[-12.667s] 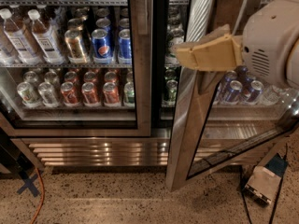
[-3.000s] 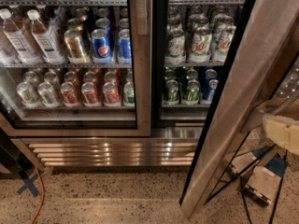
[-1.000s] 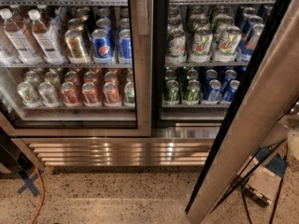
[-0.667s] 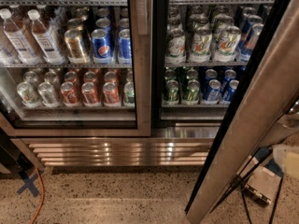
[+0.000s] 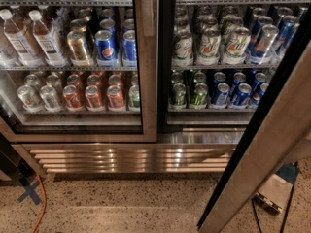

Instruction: Open right fridge door

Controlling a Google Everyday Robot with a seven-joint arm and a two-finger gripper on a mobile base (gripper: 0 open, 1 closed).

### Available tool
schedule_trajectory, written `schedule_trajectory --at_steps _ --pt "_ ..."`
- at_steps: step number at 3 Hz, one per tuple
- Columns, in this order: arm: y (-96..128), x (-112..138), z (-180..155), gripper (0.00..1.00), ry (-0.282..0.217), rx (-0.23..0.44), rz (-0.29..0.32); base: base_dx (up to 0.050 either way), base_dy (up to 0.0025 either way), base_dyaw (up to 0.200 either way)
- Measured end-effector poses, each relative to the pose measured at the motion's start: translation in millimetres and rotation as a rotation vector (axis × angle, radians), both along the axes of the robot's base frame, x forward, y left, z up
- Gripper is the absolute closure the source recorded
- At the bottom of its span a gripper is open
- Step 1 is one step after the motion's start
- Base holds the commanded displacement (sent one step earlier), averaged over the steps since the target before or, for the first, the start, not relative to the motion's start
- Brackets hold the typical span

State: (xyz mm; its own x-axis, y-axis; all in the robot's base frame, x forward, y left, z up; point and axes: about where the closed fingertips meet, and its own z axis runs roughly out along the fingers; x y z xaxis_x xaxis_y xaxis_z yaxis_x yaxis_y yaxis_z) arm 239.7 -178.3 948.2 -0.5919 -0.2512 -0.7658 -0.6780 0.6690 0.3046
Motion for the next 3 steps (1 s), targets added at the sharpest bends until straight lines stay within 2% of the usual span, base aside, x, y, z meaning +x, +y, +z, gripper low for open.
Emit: schedule_trajectory --at_steps 1,2,3 --pt "27.8 -24.4 -20.6 0.00 0.090 0.058 0.074 0.000 0.00000 0.000" --pt "31.6 -30.9 -23.0 0.00 0.104 0.071 0.087 0.000 0.00000 0.000" --pt "50.9 -42.4 -29.4 0.00 0.134 0.104 0.114 0.000 0.00000 0.000"
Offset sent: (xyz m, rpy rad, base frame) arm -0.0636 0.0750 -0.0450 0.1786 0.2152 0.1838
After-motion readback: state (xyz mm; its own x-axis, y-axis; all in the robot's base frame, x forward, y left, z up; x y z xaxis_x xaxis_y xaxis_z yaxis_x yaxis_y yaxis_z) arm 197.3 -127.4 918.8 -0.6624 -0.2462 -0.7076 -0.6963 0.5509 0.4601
